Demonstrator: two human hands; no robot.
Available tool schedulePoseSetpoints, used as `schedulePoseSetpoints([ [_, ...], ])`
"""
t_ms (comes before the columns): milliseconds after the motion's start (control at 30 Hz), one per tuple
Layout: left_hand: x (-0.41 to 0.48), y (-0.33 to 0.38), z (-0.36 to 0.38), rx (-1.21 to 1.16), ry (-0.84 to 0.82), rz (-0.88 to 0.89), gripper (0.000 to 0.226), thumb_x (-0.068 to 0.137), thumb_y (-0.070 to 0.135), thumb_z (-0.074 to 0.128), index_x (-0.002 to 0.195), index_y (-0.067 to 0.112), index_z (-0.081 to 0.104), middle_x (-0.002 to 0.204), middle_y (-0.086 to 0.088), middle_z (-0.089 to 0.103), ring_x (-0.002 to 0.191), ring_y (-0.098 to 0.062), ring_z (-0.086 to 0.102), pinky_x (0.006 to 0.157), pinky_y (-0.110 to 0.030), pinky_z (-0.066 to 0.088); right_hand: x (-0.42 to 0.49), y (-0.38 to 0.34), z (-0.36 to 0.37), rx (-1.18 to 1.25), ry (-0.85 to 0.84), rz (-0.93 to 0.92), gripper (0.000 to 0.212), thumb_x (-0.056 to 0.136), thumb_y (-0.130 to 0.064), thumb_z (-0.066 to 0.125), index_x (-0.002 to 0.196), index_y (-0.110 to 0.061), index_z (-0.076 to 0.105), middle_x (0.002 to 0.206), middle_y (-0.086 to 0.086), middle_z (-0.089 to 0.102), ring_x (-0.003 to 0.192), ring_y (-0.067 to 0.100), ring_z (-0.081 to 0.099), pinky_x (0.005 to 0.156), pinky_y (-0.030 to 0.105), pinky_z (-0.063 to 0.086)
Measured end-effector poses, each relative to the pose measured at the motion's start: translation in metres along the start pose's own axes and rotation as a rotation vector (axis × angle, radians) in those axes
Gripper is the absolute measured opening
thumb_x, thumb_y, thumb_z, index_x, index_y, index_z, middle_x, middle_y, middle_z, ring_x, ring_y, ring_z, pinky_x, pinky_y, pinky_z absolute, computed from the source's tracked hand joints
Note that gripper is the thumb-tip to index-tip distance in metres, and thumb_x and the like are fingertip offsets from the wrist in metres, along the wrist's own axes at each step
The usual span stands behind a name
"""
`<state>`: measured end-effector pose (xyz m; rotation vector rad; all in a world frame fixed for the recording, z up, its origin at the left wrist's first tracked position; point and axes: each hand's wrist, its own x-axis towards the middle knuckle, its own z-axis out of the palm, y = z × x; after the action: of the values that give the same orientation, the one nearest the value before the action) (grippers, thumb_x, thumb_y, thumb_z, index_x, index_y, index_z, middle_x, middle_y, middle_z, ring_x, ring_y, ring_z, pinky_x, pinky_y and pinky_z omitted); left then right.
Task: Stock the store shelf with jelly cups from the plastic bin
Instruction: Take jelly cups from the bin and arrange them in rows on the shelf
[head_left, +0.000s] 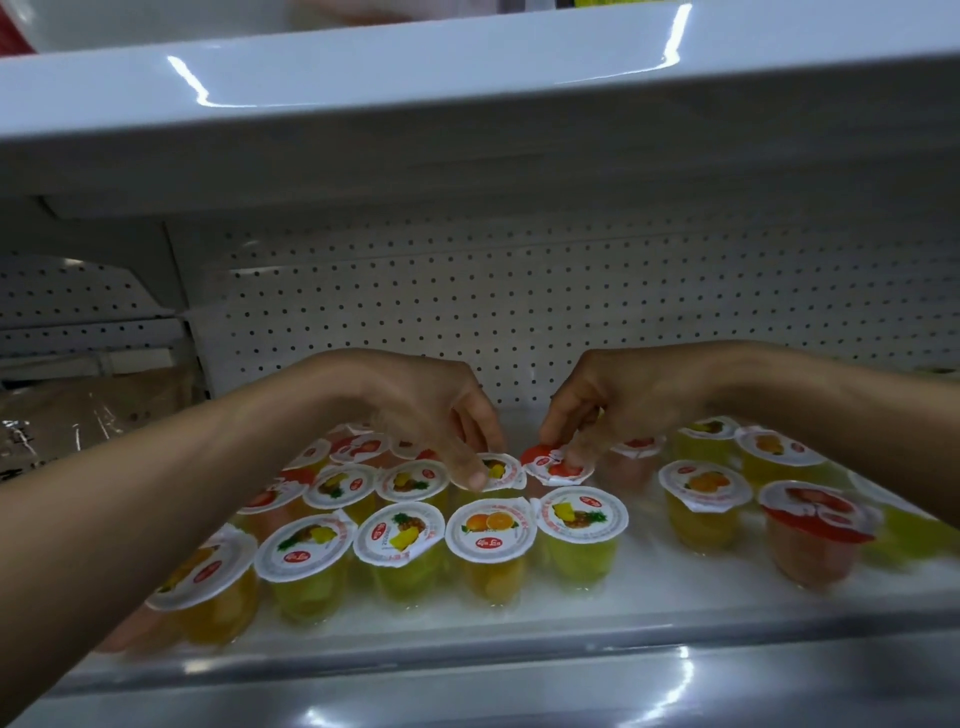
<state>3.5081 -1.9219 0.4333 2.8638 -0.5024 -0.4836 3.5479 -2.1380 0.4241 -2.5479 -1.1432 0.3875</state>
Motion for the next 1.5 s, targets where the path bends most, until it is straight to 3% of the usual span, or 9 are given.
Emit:
schedulePoseSetpoints([
  [200, 0.023, 0.027, -0.003, -0.116, 0.293, 0.112, 0.029, 0.086, 0.037, 0.071, 0.113, 0.026, 0.072, 0.105, 0.015, 0.073, 0.095, 0.005, 0.065, 0.086, -0.006, 0.047, -0.016, 0.017, -0.034, -0.191, 0.31, 0.021, 0.025, 0.088, -0.018, 0.069, 0.112, -0.028, 0.07, 0.1, -0.021, 0.066, 0.079, -0.014, 0.057, 0.065, 0.001, 0.04],
  [333, 0.057, 0.056, 0.008, -0.056, 0.341, 0.106, 0.038, 0.075, 0.054, 0.076, 0.105, 0.029, 0.075, 0.098, 0.021, 0.072, 0.095, 0.0, 0.066, 0.098, -0.031, 0.05, -0.032, 0.037, -0.042, -0.327, 0.137, 0.234, 0.035, 0.081, -0.027, 0.076, 0.116, -0.026, 0.067, 0.107, -0.009, 0.069, 0.096, 0.005, 0.063, 0.084, 0.02, 0.05],
  [433, 0.075, 0.072, 0.016, 0.11, 0.379, 0.027, 0.059, 0.067, 0.071, 0.072, 0.111, 0.031, 0.07, 0.106, 0.019, 0.07, 0.102, -0.006, 0.062, 0.099, -0.036, 0.046, -0.039, 0.048, -0.036, -0.404, 0.084, 0.361, 0.044, 0.077, -0.036, 0.078, 0.118, -0.025, 0.065, 0.108, -0.008, 0.064, 0.101, 0.013, 0.062, 0.092, 0.033, 0.053],
  [600, 0.087, 0.085, 0.023, 0.106, 0.393, 0.024, 0.054, 0.068, 0.057, 0.079, 0.111, 0.026, 0.069, 0.105, 0.012, 0.07, 0.096, -0.01, 0.063, 0.091, -0.034, 0.052, -0.04, 0.061, -0.023, -0.391, 0.105, 0.444, 0.05, 0.072, -0.042, 0.08, 0.117, -0.032, 0.061, 0.096, -0.017, 0.051, 0.096, 0.015, 0.064, 0.089, 0.035, 0.055],
  [700, 0.088, 0.088, 0.023, 0.071, 0.424, 0.046, 0.046, 0.069, 0.047, 0.081, 0.106, 0.023, 0.072, 0.09, 0.016, 0.068, 0.089, -0.008, 0.063, 0.082, -0.028, 0.054, -0.038, 0.068, -0.019, -0.37, 0.152, 0.433, 0.045, 0.07, -0.04, 0.08, 0.11, -0.036, 0.06, 0.113, -0.011, 0.05, 0.1, 0.014, 0.059, 0.091, 0.035, 0.053],
  [833, 0.084, 0.086, 0.021, 0.013, 0.449, 0.062, 0.039, 0.068, 0.042, 0.082, 0.102, 0.024, 0.072, 0.088, 0.015, 0.068, 0.086, -0.007, 0.064, 0.078, -0.029, 0.056, -0.04, 0.074, -0.018, -0.302, 0.175, 0.396, 0.043, 0.069, -0.043, 0.08, 0.106, -0.037, 0.061, 0.096, -0.022, 0.044, 0.098, 0.011, 0.055, 0.088, 0.03, 0.05],
  [1067, 0.041, 0.05, -0.015, -0.094, 0.547, 0.071, 0.039, 0.073, 0.041, 0.08, 0.106, 0.024, 0.071, 0.097, 0.015, 0.07, 0.09, 0.0, 0.064, 0.083, -0.021, 0.052, -0.049, 0.057, -0.042, -0.154, 0.278, 0.255, 0.034, 0.069, -0.04, 0.083, 0.099, -0.035, 0.068, 0.091, -0.009, 0.067, 0.08, 0.011, 0.067, 0.07, 0.026, 0.053],
  [1333, 0.029, -0.015, -0.013, -0.054, 0.474, -0.05, 0.034, 0.069, 0.036, 0.085, 0.1, 0.029, 0.072, 0.094, 0.016, 0.072, 0.085, 0.001, 0.066, 0.084, -0.023, 0.056, 0.011, 0.021, -0.032, -0.02, 0.356, 0.044, 0.033, 0.072, -0.033, 0.082, 0.103, -0.032, 0.069, 0.107, -0.009, 0.065, 0.095, 0.002, 0.06, 0.089, 0.026, 0.051],
  [1500, 0.043, -0.032, 0.004, -0.058, 0.378, -0.059, 0.034, 0.067, 0.031, 0.085, 0.099, 0.03, 0.072, 0.091, 0.019, 0.07, 0.082, 0.001, 0.066, 0.085, -0.03, 0.057, 0.055, 0.023, -0.013, -0.07, 0.221, 0.06, 0.033, 0.07, -0.03, 0.084, 0.099, -0.03, 0.068, 0.106, -0.003, 0.064, 0.096, 0.016, 0.064, 0.089, 0.038, 0.054],
])
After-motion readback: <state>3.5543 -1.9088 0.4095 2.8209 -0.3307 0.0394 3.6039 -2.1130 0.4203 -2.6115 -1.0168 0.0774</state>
